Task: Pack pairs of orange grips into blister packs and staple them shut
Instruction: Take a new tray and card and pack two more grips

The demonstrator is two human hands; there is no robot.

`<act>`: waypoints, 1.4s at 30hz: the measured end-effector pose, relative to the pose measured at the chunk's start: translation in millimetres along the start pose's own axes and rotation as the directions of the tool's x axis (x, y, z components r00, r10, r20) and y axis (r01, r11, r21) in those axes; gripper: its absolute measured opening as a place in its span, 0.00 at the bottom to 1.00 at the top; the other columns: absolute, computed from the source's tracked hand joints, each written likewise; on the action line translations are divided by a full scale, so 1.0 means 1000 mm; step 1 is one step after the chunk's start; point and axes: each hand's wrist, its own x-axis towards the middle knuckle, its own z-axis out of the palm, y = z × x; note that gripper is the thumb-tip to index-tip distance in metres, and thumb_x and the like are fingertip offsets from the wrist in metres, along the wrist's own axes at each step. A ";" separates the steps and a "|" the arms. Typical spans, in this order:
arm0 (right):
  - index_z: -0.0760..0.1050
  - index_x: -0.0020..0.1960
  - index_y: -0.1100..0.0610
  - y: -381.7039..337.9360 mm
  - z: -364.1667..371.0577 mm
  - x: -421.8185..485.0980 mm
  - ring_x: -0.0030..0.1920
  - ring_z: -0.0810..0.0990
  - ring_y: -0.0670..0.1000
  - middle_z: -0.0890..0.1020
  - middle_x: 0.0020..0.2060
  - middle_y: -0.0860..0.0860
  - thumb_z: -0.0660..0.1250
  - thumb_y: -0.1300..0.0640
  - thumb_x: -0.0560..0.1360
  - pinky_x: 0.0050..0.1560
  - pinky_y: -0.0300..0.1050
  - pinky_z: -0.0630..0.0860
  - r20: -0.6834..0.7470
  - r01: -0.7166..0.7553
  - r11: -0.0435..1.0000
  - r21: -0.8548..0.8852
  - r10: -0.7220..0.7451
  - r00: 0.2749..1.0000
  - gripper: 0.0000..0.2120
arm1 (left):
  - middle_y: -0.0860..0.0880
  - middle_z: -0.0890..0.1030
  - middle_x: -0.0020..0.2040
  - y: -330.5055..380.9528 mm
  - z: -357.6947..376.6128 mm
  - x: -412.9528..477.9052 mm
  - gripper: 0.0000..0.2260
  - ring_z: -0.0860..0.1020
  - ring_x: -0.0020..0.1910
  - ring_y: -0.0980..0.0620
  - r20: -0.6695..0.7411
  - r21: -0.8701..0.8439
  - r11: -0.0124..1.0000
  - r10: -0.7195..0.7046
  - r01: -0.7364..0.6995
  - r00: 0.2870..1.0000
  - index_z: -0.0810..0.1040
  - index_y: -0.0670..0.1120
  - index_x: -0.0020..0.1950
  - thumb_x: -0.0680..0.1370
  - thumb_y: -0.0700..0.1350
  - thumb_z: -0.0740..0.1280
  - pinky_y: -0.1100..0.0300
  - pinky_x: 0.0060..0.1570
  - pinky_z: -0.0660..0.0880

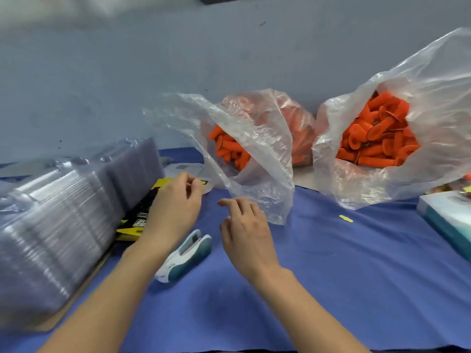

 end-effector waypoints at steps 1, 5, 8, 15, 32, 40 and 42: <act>0.74 0.65 0.55 -0.003 0.003 0.002 0.53 0.75 0.57 0.77 0.57 0.52 0.60 0.62 0.75 0.56 0.50 0.72 -0.001 0.015 1.000 -0.007 -0.015 1.000 0.20 | 0.46 0.82 0.45 -0.008 -0.011 0.010 0.10 0.77 0.47 0.43 -0.040 0.177 0.983 0.047 -0.039 0.998 0.78 0.47 0.49 0.82 0.49 0.59 0.47 0.48 0.74; 0.74 0.65 0.54 -0.018 0.012 0.006 0.53 0.74 0.57 0.77 0.57 0.52 0.59 0.61 0.75 0.56 0.51 0.72 0.018 0.027 1.000 -0.005 -0.027 0.999 0.19 | 0.39 0.78 0.57 -0.042 -0.055 0.044 0.13 0.73 0.58 0.37 -0.105 0.663 0.749 0.104 -0.008 0.989 0.77 0.42 0.58 0.80 0.47 0.60 0.45 0.57 0.69; 0.73 0.67 0.53 -0.029 0.017 0.005 0.55 0.74 0.56 0.77 0.58 0.51 0.60 0.61 0.76 0.55 0.49 0.70 0.051 0.039 0.999 -0.002 -0.039 0.998 0.20 | 0.36 0.75 0.63 -0.068 -0.085 0.058 0.17 0.71 0.63 0.35 -0.115 0.809 0.578 -0.015 0.103 0.993 0.74 0.39 0.65 0.80 0.46 0.61 0.45 0.62 0.66; 0.70 0.69 0.51 -0.038 0.015 0.005 0.59 0.72 0.54 0.74 0.62 0.49 0.59 0.59 0.78 0.58 0.47 0.67 0.118 0.047 0.999 0.024 -0.049 0.992 0.20 | 0.38 0.69 0.68 -0.110 -0.130 0.070 0.19 0.68 0.67 0.37 -0.040 0.870 0.466 -0.258 0.161 0.965 0.67 0.42 0.72 0.81 0.46 0.58 0.44 0.62 0.69; 0.71 0.67 0.49 -0.133 0.006 0.006 0.57 0.71 0.52 0.72 0.62 0.48 0.58 0.57 0.79 0.59 0.48 0.68 0.169 0.299 0.932 0.203 -0.334 0.927 0.17 | 0.43 0.78 0.61 -0.117 -0.171 0.074 0.15 0.76 0.57 0.42 0.184 0.804 0.595 -0.287 0.025 0.940 0.74 0.48 0.63 0.83 0.53 0.55 0.51 0.51 0.73; 0.71 0.67 0.51 -0.169 0.015 0.014 0.56 0.71 0.54 0.73 0.61 0.50 0.57 0.57 0.79 0.56 0.48 0.68 0.133 0.360 0.904 0.233 -0.396 0.909 0.17 | 0.44 0.78 0.64 -0.138 -0.185 0.074 0.14 0.77 0.56 0.43 0.178 0.701 0.712 -0.245 0.052 0.953 0.70 0.51 0.68 0.83 0.49 0.57 0.52 0.51 0.74; 0.71 0.67 0.52 -0.175 0.018 0.015 0.56 0.72 0.54 0.73 0.61 0.50 0.57 0.57 0.79 0.56 0.48 0.68 0.136 0.364 0.897 0.249 -0.405 0.904 0.17 | 0.43 0.78 0.63 -0.143 -0.188 0.073 0.15 0.77 0.56 0.42 0.148 0.653 0.753 -0.228 0.077 0.962 0.71 0.51 0.68 0.82 0.49 0.60 0.52 0.50 0.73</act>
